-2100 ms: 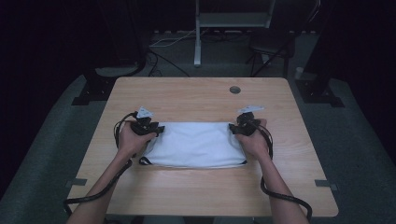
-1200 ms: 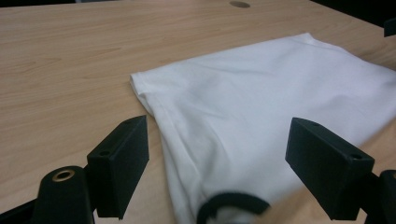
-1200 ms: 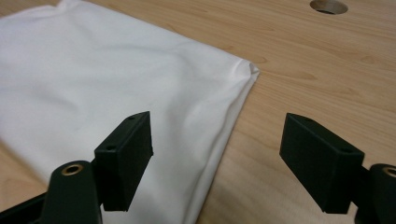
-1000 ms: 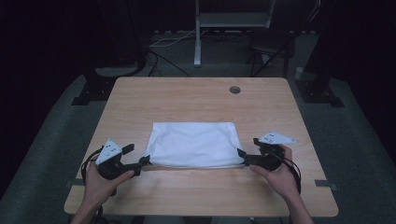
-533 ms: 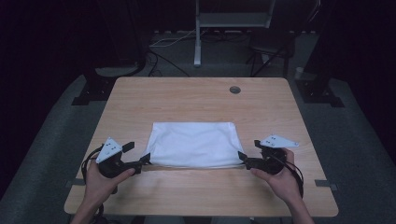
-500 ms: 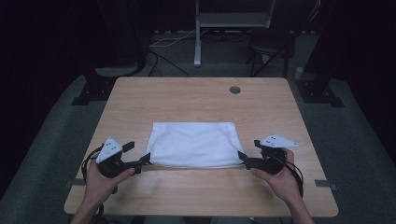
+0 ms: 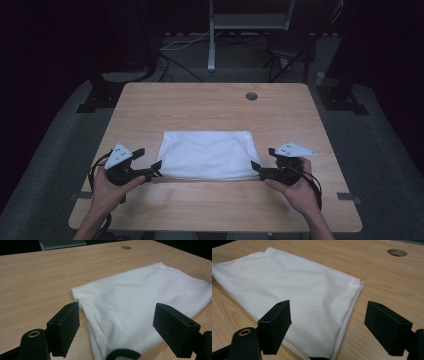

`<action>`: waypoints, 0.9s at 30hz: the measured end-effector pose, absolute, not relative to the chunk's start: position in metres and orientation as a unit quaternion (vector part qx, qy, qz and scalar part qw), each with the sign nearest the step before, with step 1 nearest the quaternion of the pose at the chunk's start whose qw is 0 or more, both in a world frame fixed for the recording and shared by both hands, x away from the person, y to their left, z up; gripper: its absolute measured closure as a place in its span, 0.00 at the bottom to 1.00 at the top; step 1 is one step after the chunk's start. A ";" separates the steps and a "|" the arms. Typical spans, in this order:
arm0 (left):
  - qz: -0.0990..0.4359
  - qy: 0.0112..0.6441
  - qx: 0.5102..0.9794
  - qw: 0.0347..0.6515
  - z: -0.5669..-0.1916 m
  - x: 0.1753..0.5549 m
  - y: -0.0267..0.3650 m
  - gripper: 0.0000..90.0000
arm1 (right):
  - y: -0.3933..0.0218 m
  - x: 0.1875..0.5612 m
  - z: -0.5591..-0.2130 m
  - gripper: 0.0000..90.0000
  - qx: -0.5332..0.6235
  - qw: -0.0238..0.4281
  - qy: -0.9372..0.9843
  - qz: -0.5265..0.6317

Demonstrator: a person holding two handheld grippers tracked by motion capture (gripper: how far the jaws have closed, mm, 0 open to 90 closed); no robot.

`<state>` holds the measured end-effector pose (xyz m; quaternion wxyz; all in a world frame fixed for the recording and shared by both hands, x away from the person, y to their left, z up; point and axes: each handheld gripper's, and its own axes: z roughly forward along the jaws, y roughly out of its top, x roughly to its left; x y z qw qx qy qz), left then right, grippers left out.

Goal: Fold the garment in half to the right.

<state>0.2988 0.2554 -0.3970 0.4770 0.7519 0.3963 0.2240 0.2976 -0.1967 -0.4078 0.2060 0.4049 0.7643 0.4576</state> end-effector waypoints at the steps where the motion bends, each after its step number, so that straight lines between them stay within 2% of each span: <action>1: 0.222 0.396 0.753 0.476 -0.395 0.303 0.254 0.23 | -0.196 0.298 -0.407 0.23 0.405 0.205 0.764 0.458; 8: 0.201 0.405 0.752 0.480 -0.390 0.339 0.245 0.23 | -0.191 0.298 -0.406 0.22 0.397 0.203 0.769 0.458; 17: 0.193 0.436 0.753 0.454 -0.392 0.388 0.233 0.24 | -0.189 0.294 -0.404 0.22 0.389 0.205 0.769 0.464; 21: 0.186 0.446 0.753 0.447 -0.394 0.402 0.228 0.35 | -0.190 0.294 -0.405 0.22 0.389 0.206 0.770 0.461; 27: 0.166 0.472 0.753 0.426 -0.401 0.419 0.223 0.39 | -0.192 0.293 -0.406 0.22 0.388 0.206 0.771 0.461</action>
